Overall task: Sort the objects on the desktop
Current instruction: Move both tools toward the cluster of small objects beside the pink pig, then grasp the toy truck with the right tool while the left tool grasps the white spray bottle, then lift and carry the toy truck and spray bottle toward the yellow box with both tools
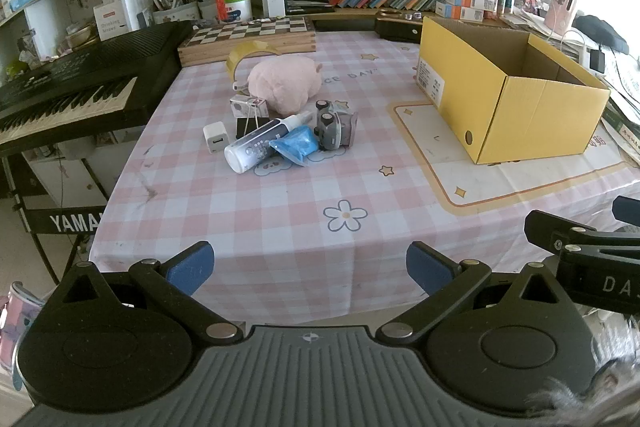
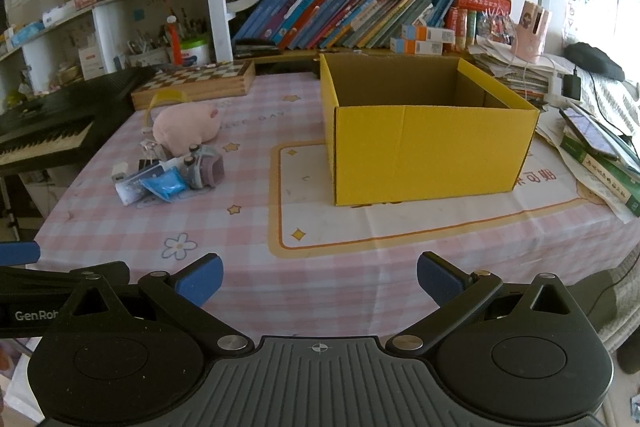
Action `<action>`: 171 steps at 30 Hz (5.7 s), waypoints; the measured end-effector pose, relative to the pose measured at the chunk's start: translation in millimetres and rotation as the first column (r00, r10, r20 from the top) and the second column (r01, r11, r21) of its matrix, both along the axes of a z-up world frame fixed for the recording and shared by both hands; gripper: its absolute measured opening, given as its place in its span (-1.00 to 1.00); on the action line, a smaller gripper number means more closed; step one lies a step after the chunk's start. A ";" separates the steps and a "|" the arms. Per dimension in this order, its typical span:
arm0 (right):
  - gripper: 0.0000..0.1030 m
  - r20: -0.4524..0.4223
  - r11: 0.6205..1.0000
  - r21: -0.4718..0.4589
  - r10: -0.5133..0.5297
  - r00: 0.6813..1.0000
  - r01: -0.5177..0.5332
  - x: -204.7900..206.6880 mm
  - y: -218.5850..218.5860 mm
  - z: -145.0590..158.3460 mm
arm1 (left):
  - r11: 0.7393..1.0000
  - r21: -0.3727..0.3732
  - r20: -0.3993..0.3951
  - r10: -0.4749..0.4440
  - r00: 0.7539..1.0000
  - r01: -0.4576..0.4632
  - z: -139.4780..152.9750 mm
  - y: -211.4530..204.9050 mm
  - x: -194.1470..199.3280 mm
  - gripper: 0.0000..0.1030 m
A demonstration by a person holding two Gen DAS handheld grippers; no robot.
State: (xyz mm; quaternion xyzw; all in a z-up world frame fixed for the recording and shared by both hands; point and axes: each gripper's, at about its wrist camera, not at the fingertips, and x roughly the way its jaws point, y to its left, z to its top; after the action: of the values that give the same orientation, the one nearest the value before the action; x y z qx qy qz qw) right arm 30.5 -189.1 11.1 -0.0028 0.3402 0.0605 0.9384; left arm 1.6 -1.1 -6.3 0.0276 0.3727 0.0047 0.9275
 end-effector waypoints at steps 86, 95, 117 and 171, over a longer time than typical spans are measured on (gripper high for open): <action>0.32 -0.064 0.922 0.008 0.387 0.920 -0.387 161.1 92.5 -22.1 | 0.914 -0.067 -0.006 0.401 0.916 -0.401 -16.8 82.7 108.1 0.77; 0.20 -0.119 0.904 0.066 0.427 0.896 -0.422 201.7 112.0 -37.3 | 0.968 -0.025 -0.079 0.248 0.966 -0.251 -34.1 90.7 156.9 0.13; -0.13 -0.234 0.881 0.056 0.469 0.852 -0.470 243.9 114.0 -58.4 | 0.998 0.013 -0.202 -0.063 0.977 0.068 -55.2 59.3 221.2 -0.25; -0.15 -0.123 0.926 0.120 0.373 0.920 -0.359 85.0 49.8 9.0 | 0.889 -0.451 0.014 0.095 0.995 -0.079 29.0 59.3 33.3 -0.41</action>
State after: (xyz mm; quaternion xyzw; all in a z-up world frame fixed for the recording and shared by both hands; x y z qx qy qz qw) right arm 115.5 -139.2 20.1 -0.0172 0.3973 0.2510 0.8825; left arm 34.9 58.2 22.7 -0.2045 0.3478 -0.0395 0.9141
